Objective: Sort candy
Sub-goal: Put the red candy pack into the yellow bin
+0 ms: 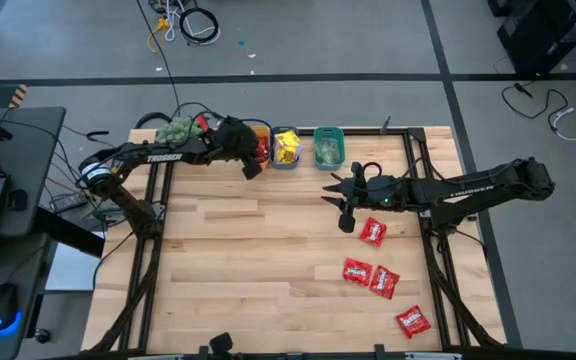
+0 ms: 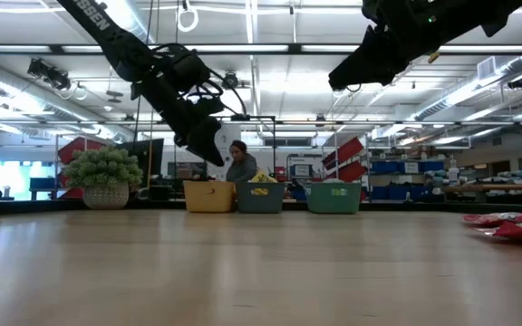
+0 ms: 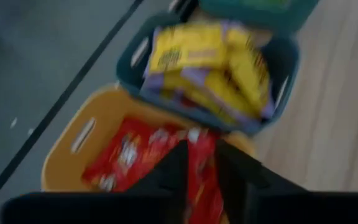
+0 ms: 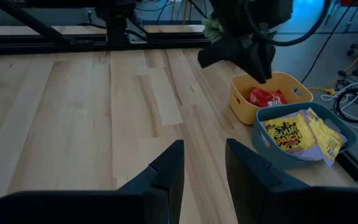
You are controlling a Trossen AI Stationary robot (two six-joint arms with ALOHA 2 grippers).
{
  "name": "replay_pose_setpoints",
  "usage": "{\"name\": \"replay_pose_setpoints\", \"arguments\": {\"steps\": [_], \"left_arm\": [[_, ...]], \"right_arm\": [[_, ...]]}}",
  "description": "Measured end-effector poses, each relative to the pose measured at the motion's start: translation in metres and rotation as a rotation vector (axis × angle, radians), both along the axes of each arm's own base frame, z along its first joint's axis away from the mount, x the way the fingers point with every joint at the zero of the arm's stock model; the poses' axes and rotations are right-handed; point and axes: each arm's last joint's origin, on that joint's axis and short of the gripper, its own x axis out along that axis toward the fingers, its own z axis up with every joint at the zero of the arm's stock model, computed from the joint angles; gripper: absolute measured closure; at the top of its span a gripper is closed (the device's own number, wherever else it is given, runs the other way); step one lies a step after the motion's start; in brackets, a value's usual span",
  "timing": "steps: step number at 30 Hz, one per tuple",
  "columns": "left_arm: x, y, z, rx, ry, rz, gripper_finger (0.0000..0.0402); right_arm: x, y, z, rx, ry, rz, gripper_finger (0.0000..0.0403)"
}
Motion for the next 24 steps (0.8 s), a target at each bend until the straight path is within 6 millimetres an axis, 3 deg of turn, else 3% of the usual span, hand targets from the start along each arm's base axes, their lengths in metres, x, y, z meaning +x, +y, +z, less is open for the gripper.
{"name": "replay_pose_setpoints", "arguments": {"steps": [4, 10, 14, 21, 24], "left_arm": [[0.007, 0.011, -0.006, 0.009, -0.075, -0.017, 0.0389], [0.017, 0.033, -0.036, -0.119, 0.045, -0.002, 0.0399], [0.02, 0.037, -0.045, -0.172, 0.143, 0.018, 0.04], [0.013, 0.035, -0.034, -0.123, 0.201, 0.081, 0.0401], [0.009, 0.031, -0.018, -0.095, 0.175, 0.084, 0.0401]], "right_arm": [[0.0, 0.0, 0.0, 0.0, -0.005, -0.002, 0.0311], [0.0, -0.001, 0.0, 0.0, -0.004, -0.003, 0.0342], [0.0, -0.001, 0.0, 0.0, 0.001, -0.003, 0.0361], [0.0, -0.001, 0.0, -0.002, 0.006, -0.002, 0.0374], [0.0, -0.001, -0.001, 0.012, 0.008, -0.008, 0.0367]]}}
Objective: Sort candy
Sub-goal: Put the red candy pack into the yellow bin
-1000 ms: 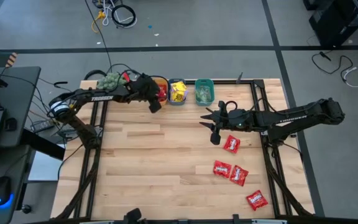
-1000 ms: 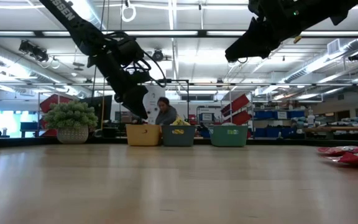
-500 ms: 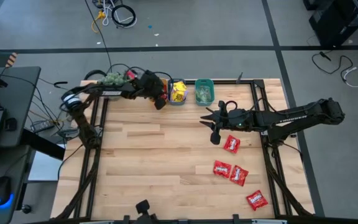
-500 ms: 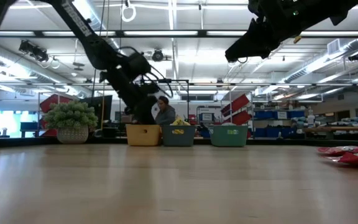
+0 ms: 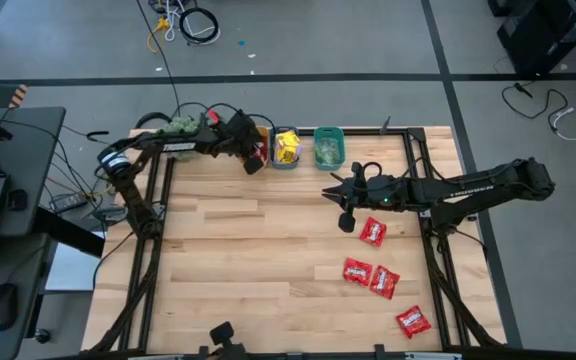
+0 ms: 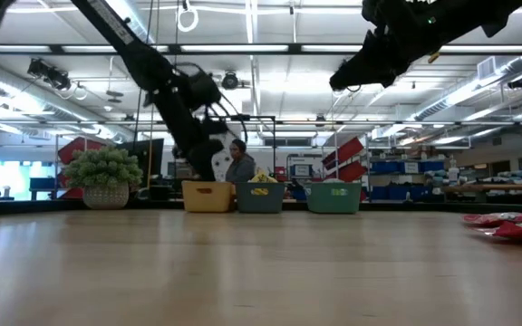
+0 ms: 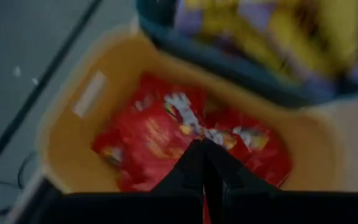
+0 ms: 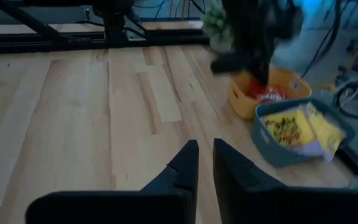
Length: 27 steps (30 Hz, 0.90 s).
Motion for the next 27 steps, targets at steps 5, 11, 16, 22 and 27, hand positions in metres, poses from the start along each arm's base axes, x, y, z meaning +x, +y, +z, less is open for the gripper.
{"name": "replay_pose_setpoints", "arguments": {"steps": [5, 11, 16, 22, 27], "left_arm": [[-0.001, -0.02, 0.043, 0.076, -0.134, -0.055, 0.0401], [-0.013, -0.06, 0.069, 0.127, -0.416, -0.154, 0.0401], [-0.025, -0.099, 0.066, 0.151, -0.613, -0.24, 0.0401], [-0.038, -0.139, 0.059, 0.141, -0.696, -0.35, 0.0401], [-0.043, -0.155, 0.059, 0.141, -0.703, -0.385, 0.0401]], "right_arm": [[-0.006, 0.004, -0.009, 0.072, 0.112, -0.026, 0.0325], [-0.025, 0.024, -0.03, 0.206, 0.358, -0.065, 0.0247], [-0.045, 0.042, -0.045, 0.265, 0.525, -0.11, 0.0205], [-0.067, 0.049, -0.079, 0.314, 0.633, -0.145, 0.0205], [-0.079, 0.05, -0.101, 0.354, 0.669, -0.155, 0.0212]]}}
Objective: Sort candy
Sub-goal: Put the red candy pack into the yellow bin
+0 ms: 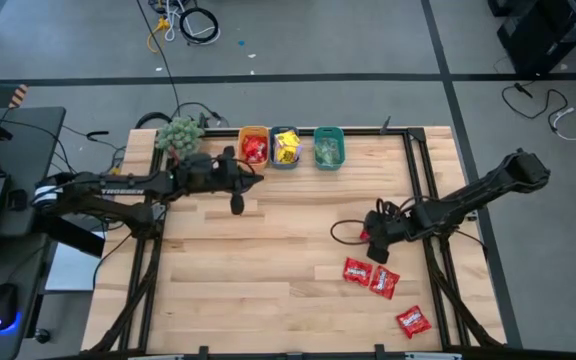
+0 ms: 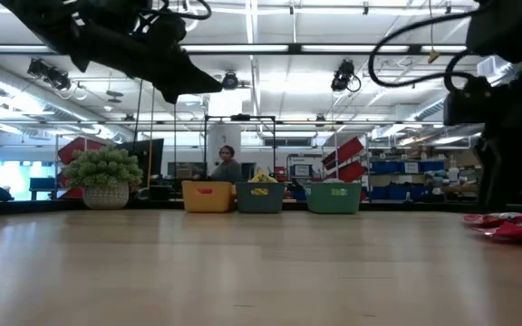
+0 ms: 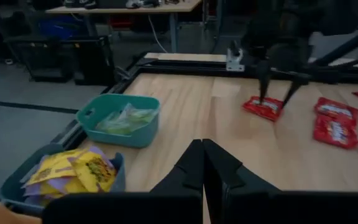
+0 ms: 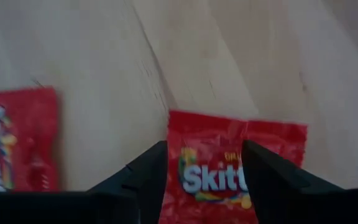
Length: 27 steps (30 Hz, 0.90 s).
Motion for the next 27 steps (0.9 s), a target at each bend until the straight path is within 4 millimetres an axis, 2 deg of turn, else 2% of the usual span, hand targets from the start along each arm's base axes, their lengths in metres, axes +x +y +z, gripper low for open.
{"name": "replay_pose_setpoints", "arguments": {"steps": [7, 10, 16, 20, 27], "left_arm": [[0.002, -0.004, -0.004, 0.014, 0.035, -0.012, 0.0401], [0.002, -0.005, -0.004, 0.017, 0.036, -0.012, 0.0401], [0.002, -0.005, -0.004, 0.02, 0.037, 0.002, 0.0401], [0.001, -0.004, -0.003, 0.029, 0.034, 0.037, 0.0401], [0.002, -0.003, 0.003, 0.048, -0.028, 0.04, 0.0401]], "right_arm": [[-0.005, -0.002, -0.009, 0.008, 0.008, -0.019, 0.0243], [-0.004, -0.004, -0.011, 0.012, -0.01, -0.028, 0.0283], [-0.003, -0.006, -0.013, 0.013, -0.028, -0.027, 0.0389], [0.004, -0.006, -0.009, 0.014, -0.084, 0.011, 0.0391], [0.045, -0.025, 0.03, -0.107, -0.346, 0.053, 0.04]]}}
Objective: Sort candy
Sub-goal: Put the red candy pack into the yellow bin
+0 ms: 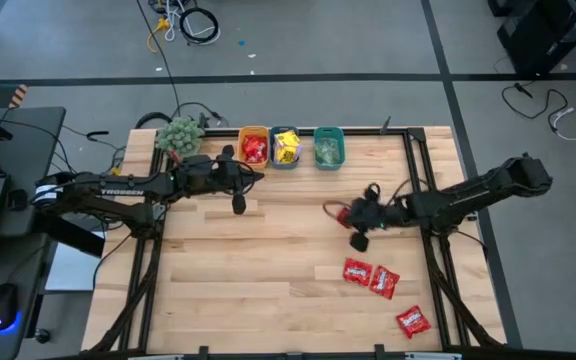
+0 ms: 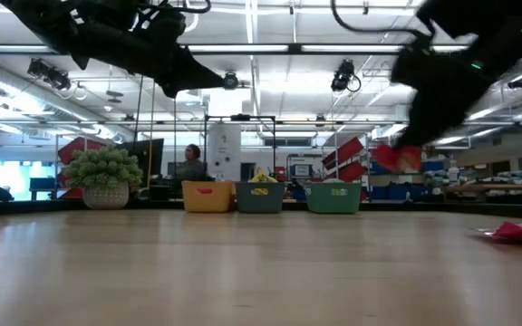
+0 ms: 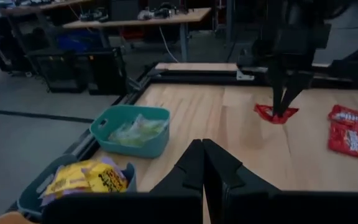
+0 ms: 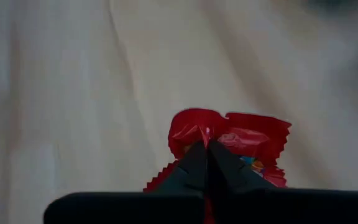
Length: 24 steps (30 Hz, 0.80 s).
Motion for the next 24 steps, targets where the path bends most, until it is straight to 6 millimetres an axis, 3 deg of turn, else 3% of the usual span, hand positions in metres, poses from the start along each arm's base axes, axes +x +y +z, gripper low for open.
{"name": "replay_pose_setpoints", "arguments": {"steps": [6, 12, 18, 24], "left_arm": [[-0.005, 0.001, -0.005, 0.03, -0.107, 0.007, 0.0401], [-0.021, 0.004, -0.026, 0.041, -0.181, 0.018, 0.0401], [-0.037, 0.001, -0.038, 0.017, -0.167, 0.029, 0.0401], [-0.057, -0.005, -0.035, 0.039, -0.234, 0.026, 0.0401]], "right_arm": [[0.058, -0.025, 0.033, -0.174, -0.129, 0.08, 0.0402], [0.123, -0.06, 0.059, -0.255, -0.167, 0.096, 0.0402], [0.179, -0.1, 0.066, -0.297, -0.146, 0.139, 0.0403], [0.233, -0.142, 0.06, -0.322, -0.072, 0.119, 0.0403]]}}
